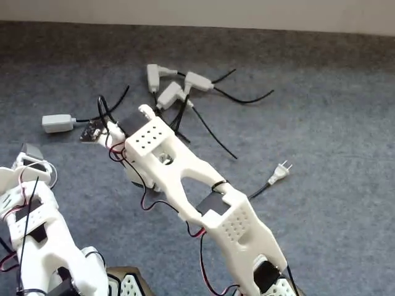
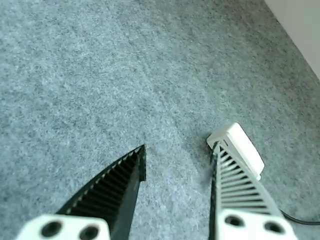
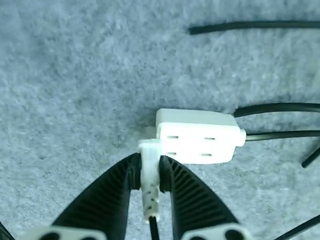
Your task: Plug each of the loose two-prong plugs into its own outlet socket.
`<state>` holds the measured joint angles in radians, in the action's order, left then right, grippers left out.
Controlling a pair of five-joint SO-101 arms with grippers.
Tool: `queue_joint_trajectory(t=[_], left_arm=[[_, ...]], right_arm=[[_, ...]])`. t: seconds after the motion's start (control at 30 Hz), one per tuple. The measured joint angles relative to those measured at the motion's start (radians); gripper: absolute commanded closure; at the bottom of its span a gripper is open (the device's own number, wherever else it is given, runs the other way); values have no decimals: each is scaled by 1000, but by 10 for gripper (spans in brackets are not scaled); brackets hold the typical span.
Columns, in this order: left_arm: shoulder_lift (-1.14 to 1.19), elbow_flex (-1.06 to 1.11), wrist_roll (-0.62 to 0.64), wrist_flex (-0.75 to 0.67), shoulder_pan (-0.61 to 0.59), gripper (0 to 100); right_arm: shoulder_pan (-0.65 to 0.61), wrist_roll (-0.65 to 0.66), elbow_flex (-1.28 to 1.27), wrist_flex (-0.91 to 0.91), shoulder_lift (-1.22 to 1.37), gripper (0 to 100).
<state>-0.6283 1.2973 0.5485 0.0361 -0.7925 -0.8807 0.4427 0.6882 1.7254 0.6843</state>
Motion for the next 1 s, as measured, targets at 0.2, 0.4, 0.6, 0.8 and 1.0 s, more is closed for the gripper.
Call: queue_joint_trajectory(t=[0.2,0.4,0.6,0.8,1.0], left_arm=[[0,0,0,0,0,780],[0,0,0,0,0,780],[0,0,0,0,0,780],[0,0,0,0,0,780],[0,0,0,0,0,780]], right_arm=[[6,2,2,0,-9,987],[6,2,2,0,-29,987],[6,2,2,0,-29,985],[43,31,57,0,-29,987],[48,31,120,0,-43,987]])
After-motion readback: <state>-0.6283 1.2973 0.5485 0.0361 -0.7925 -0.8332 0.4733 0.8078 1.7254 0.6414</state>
